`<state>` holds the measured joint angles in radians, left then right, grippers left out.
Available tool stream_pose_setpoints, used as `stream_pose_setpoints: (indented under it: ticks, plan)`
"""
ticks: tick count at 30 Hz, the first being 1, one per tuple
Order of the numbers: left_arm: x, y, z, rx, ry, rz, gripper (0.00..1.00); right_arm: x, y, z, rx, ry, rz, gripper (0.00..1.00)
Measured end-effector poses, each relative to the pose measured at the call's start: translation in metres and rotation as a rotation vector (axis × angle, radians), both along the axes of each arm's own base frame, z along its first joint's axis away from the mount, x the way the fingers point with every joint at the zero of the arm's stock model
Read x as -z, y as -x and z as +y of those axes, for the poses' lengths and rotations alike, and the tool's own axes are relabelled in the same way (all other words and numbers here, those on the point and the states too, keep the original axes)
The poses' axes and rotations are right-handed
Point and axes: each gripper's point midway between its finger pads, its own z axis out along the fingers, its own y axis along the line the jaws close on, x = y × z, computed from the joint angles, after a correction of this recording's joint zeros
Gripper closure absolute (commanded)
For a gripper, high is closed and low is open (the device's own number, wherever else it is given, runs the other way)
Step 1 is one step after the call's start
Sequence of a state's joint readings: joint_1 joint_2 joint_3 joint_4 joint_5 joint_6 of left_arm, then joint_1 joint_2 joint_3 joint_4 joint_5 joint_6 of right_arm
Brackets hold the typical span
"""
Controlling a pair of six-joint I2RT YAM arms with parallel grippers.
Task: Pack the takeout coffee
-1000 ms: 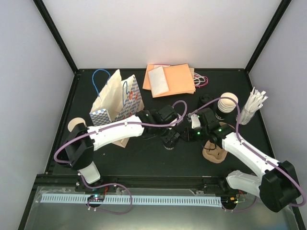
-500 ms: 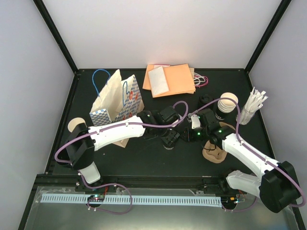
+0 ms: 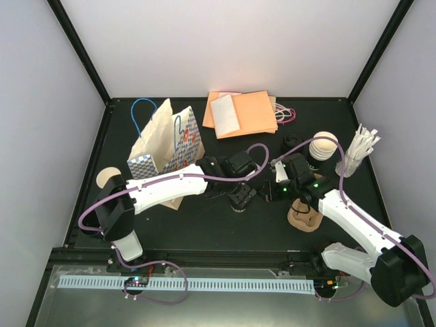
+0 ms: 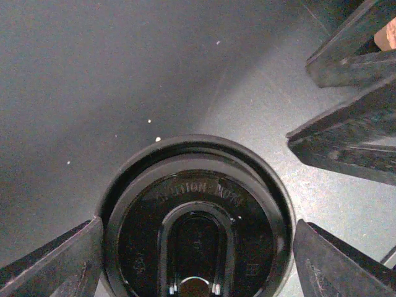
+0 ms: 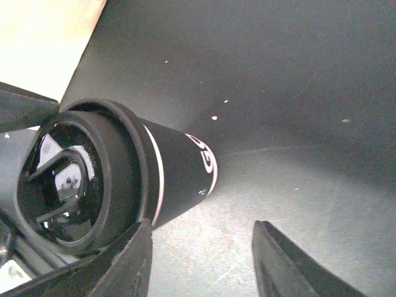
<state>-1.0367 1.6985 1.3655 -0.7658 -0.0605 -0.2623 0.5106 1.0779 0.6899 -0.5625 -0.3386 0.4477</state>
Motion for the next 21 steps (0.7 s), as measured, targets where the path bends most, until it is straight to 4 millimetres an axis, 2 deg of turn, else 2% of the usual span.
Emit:
stream_pose_setpoints:
  ticks: [2, 6, 10, 15, 18, 21]
  plan:
    - [-0.003, -0.001, 0.0, -0.004, -0.004, -0.006, 0.09, -0.006, -0.002, -0.003, 0.008, 0.02, -0.016, 0.46]
    - [-0.014, -0.006, -0.002, -0.01, 0.004, -0.025, 0.05, -0.023, -0.009, -0.008, 0.019, 0.041, -0.071, 0.46]
    - [-0.025, -0.008, -0.007, -0.01, 0.025, -0.036, 0.03, -0.029, -0.011, -0.011, 0.023, 0.061, -0.094, 0.45]
    - [-0.039, -0.007, -0.004, -0.014, 0.047, -0.047, 0.02, -0.031, -0.009, -0.014, 0.005, 0.085, -0.097, 0.34]
    - [-0.062, -0.005, 0.001, -0.022, 0.101, -0.075, 0.02, -0.034, -0.01, -0.014, -0.016, 0.102, -0.108, 0.31]
    - [-0.094, 0.003, 0.018, -0.031, 0.187, -0.126, 0.02, -0.036, -0.011, -0.014, -0.034, 0.114, -0.114, 0.25]
